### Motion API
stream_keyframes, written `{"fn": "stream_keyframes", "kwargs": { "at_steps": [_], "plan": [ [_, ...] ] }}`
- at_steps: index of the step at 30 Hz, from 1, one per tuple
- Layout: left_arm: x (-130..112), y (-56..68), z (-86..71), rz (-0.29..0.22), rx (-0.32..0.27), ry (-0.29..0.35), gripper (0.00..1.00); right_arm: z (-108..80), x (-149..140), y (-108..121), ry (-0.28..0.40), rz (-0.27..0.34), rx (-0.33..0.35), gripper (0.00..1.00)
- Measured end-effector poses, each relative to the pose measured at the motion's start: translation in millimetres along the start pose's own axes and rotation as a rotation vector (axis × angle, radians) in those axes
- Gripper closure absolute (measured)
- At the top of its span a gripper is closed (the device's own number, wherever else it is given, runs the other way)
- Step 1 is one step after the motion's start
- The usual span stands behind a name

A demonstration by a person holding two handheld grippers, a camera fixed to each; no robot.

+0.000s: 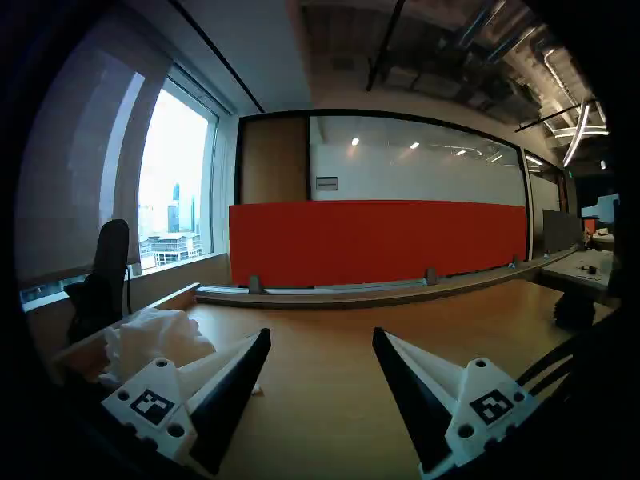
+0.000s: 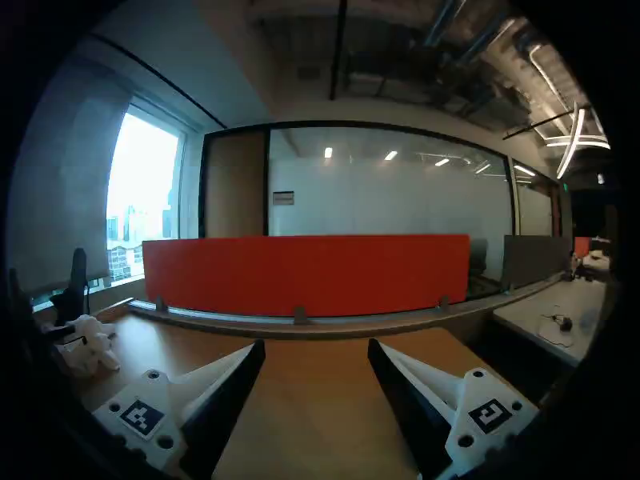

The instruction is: Fold towel

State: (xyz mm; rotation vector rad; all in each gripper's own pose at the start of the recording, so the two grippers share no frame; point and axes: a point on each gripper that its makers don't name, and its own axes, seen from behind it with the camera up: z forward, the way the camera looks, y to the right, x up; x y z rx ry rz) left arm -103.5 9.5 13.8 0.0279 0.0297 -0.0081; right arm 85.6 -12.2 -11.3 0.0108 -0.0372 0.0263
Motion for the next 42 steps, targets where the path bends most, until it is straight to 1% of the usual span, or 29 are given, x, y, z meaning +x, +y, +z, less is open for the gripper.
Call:
{"fn": "stream_keyframes", "kwargs": {
  "at_steps": [5,9,14,18,26,32,42],
  "plan": [
    [-21,-8.2,1.7,-0.020,0.004,0.007,0.05,2.4,-10,-5,0.003,-0.004,0.002,0.00],
    [-37,-12.9,1.7,-0.035,0.007,0.011,0.05,5.8,-19,-9,0.006,-0.023,0.000,0.00],
    [-49,-16.5,0.7,-0.041,0.007,0.017,0.05,8.4,-25,-13,0.004,-0.023,0.002,0.00],
    [-52,-18.6,0.3,-0.042,0.007,0.031,0.05,9.7,-29,-17,0.005,-0.013,0.010,0.00],
    [-64,-24.1,2.6,-0.049,0.024,0.025,0.06,15.8,-36,-25,0.000,-0.029,0.020,0.00],
    [-67,-24.6,2.0,-0.052,0.032,0.024,0.06,18.7,-40,-26,-0.005,-0.029,0.024,0.00],
    [-67,-20.6,2.4,-0.015,0.028,0.030,0.05,17.6,-44,-22,-0.008,-0.026,0.026,0.00]
  ]
}}
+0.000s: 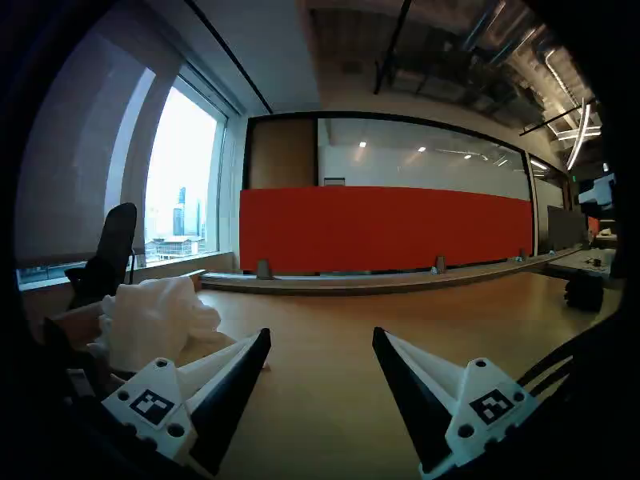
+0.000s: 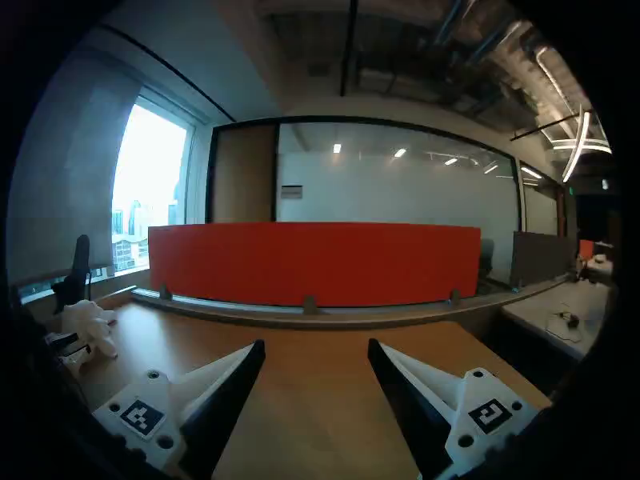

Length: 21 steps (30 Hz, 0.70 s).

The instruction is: Fold towel

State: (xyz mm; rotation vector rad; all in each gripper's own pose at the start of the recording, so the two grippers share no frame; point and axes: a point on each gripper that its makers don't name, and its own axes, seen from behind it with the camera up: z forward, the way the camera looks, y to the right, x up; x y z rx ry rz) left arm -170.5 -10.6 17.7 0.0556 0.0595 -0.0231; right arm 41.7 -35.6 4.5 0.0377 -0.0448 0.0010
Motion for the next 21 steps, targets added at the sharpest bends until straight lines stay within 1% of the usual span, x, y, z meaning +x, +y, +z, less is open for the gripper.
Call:
{"fn": "stream_keyframes", "kwargs": {
  "at_steps": [5,12,17,21],
  "plan": [
    [-0.2,-0.8,1.1,-0.001,0.009,-0.001,0.05,-0.6,1.8,1.3,0.004,0.006,0.003,0.00],
    [-0.5,0.6,1.6,0.001,0.004,0.000,0.05,-2.0,0.0,-0.2,0.006,0.011,0.015,0.00],
    [-1.4,0.8,1.4,0.002,0.005,0.000,0.05,-0.5,0.3,0.0,0.016,0.005,0.020,0.00],
    [-2.3,0.6,1.7,0.002,0.005,0.000,0.05,2.5,0.2,6.3,0.034,-0.008,0.005,0.00]
  ]
}}
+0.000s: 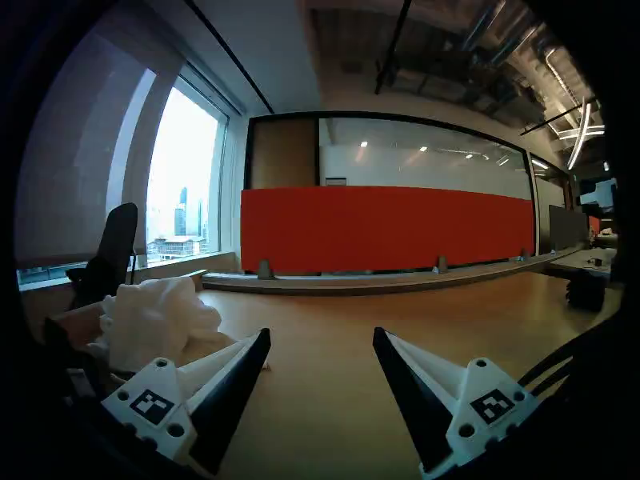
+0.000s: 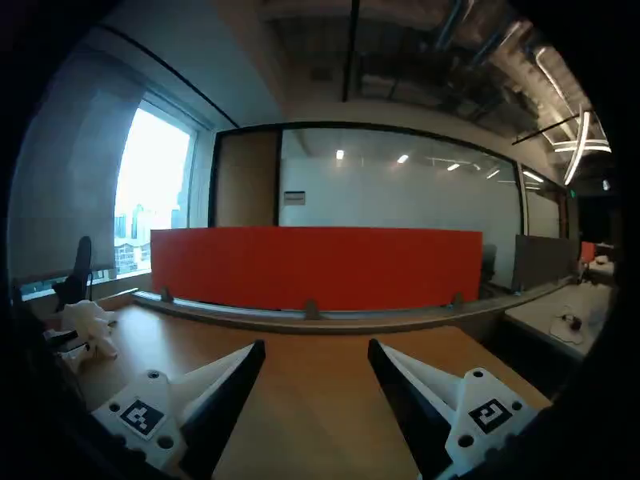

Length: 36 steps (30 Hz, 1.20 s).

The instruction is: Fold towel

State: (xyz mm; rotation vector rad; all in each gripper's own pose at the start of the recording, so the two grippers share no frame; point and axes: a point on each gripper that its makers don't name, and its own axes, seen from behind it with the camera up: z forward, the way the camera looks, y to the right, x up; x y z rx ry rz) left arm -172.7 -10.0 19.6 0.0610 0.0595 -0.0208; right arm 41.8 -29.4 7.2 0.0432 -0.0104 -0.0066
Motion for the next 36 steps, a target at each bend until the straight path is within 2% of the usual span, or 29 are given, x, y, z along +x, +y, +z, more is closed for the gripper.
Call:
{"fn": "stream_keyframes", "kwargs": {
  "at_steps": [5,14,29,36],
  "plan": [
    [-1,0.3,0.2,0.000,0.000,0.000,0.05,3.8,-9,11,0.014,-0.006,-0.031,0.00],
    [-1,0.1,0.6,0.000,0.000,0.001,0.05,4.6,-37,18,0.044,0.017,-0.030,0.00],
    [-2,1.2,0.8,0.000,0.000,0.001,0.05,5.1,-93,49,0.066,0.106,-0.067,0.00],
    [-2,1.4,1.0,0.000,0.000,0.001,0.05,6.9,-112,56,0.057,0.115,-0.071,0.00]
  ]
}}
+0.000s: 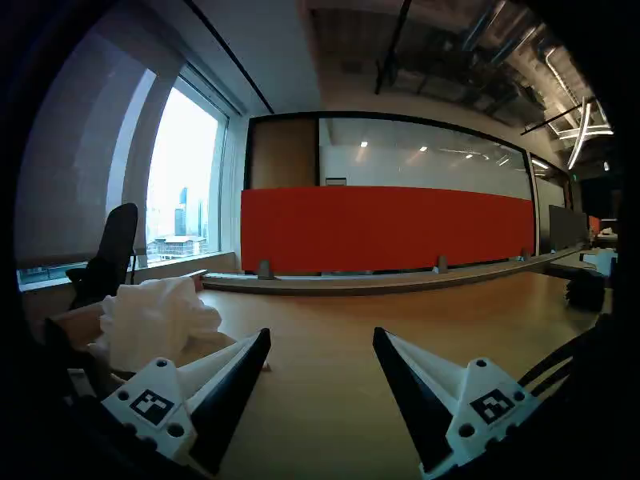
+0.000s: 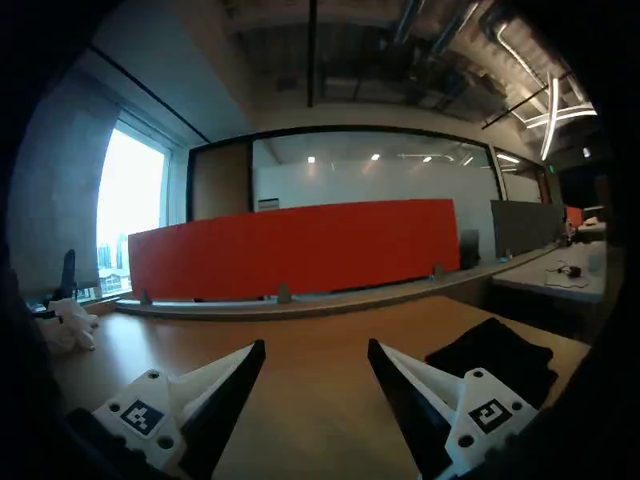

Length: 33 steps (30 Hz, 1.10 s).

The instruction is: Fold towel

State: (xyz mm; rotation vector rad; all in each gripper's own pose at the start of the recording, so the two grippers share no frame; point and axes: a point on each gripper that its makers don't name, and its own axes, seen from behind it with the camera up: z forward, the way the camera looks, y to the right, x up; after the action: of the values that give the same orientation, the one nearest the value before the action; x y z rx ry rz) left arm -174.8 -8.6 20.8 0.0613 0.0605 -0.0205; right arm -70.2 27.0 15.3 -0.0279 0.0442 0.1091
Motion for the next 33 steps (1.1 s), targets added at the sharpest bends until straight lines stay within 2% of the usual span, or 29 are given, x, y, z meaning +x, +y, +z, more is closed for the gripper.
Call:
{"fn": "stream_keyframes", "kwargs": {
  "at_steps": [11,33],
  "plan": [
    [-1,-0.2,0.2,0.000,0.000,0.000,0.05,-3.7,-11,1,-0.004,-0.020,0.003,0.00],
    [-1,0.1,-0.2,0.000,0.000,0.000,0.05,-5.9,-18,-24,-0.020,-0.099,0.042,0.00]
  ]
}}
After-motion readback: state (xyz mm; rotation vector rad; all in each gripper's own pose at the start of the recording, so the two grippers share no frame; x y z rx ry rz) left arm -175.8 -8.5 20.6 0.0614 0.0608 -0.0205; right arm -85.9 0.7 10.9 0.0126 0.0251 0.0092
